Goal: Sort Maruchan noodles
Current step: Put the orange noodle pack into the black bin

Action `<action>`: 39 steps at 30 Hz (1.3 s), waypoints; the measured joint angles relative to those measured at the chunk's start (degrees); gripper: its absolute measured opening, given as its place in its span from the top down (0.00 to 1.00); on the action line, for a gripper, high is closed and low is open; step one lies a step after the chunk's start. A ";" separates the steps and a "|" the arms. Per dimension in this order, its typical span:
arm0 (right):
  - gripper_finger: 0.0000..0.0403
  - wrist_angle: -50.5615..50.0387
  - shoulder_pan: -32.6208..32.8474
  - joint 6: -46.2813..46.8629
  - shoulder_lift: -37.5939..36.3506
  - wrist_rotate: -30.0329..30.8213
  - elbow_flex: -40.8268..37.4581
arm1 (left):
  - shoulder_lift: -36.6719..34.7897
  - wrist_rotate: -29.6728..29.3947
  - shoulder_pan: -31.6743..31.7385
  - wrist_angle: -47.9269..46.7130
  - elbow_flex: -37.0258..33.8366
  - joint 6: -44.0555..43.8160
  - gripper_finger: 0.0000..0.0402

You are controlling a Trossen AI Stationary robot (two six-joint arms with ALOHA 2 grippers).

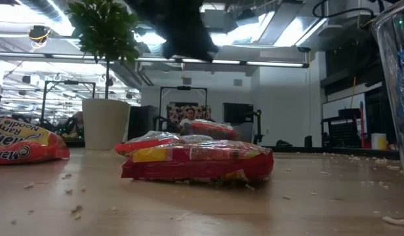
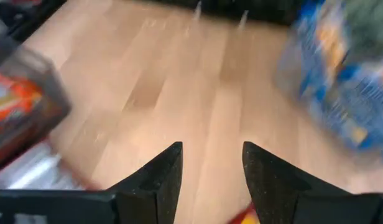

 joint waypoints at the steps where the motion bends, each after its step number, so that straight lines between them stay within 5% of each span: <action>1: 0.30 0.28 0.00 0.00 0.00 -0.60 -0.66 | 0.40 -1.32 -1.08 -1.57 0.00 -0.09 0.59; 15: 0.30 7.24 0.00 -0.85 0.02 -7.41 -5.61 | 1.40 2.45 -3.27 -16.94 -0.04 -4.80 0.40; 24: 0.30 8.08 0.00 -1.47 0.00 -7.36 -5.61 | 3.91 -12.25 -5.43 -18.22 -3.78 -5.30 0.37; 39: 0.30 7.99 -0.02 -1.29 0.00 -6.87 -5.61 | 15.95 -14.94 -8.13 -11.43 -4.06 1.09 0.37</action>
